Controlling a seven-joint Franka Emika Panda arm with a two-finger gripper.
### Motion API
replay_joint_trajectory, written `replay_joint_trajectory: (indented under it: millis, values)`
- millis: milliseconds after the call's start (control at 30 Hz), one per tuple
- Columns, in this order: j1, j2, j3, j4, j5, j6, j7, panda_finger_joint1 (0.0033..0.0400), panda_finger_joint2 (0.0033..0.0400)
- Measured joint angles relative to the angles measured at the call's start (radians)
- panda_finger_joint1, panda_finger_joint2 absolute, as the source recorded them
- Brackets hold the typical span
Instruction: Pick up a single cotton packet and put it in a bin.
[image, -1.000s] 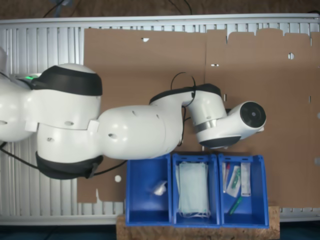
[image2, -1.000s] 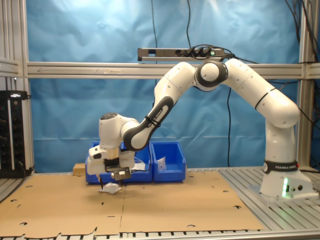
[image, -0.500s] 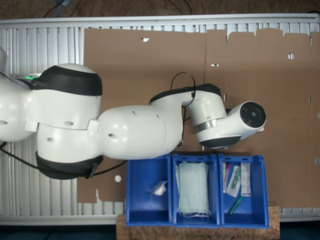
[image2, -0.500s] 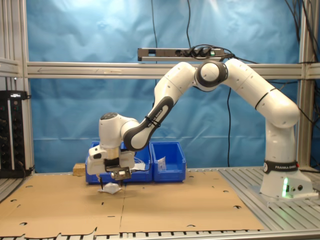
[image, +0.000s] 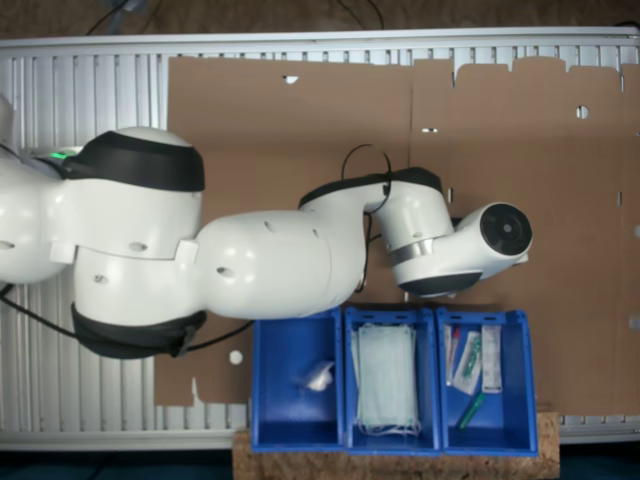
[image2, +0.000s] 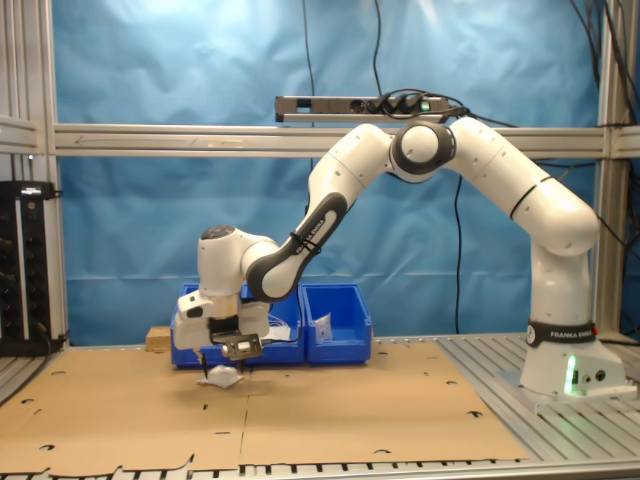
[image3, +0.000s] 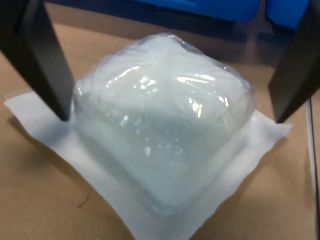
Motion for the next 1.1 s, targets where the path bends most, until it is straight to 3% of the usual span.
replay_joint_trajectory:
  millis: [100,133,167,200,367,400,667,700,1100]
  values:
    - [0.000,0.000,0.000,0.000,0.000,0.000,0.000,0.0400,0.0400]
    - [0.000,0.000,0.000,0.000,0.000,0.000,0.000,0.0360,0.0360]
    - [0.000,0.000,0.000,0.000,0.000,0.000,0.000,0.0360,0.0360]
    - [0.000,0.000,0.000,0.000,0.000,0.000,0.000,0.0269,0.0269]
    - [0.000,-0.001,0.000,0.000,0.000,0.000,0.000,0.0269,0.0269]
    - [0.000,-0.001,0.000,0.000,0.000,0.000,0.000,0.0187,0.0187]
    - [0.000,-0.004,0.000,0.000,0.000,0.000,0.000,0.0187,0.0187]
    - [0.000,-0.004,0.000,0.000,0.000,0.000,0.000,0.0036,0.0036]
    - [0.000,-0.004,0.000,0.000,0.000,0.000,0.000,0.0036,0.0036]
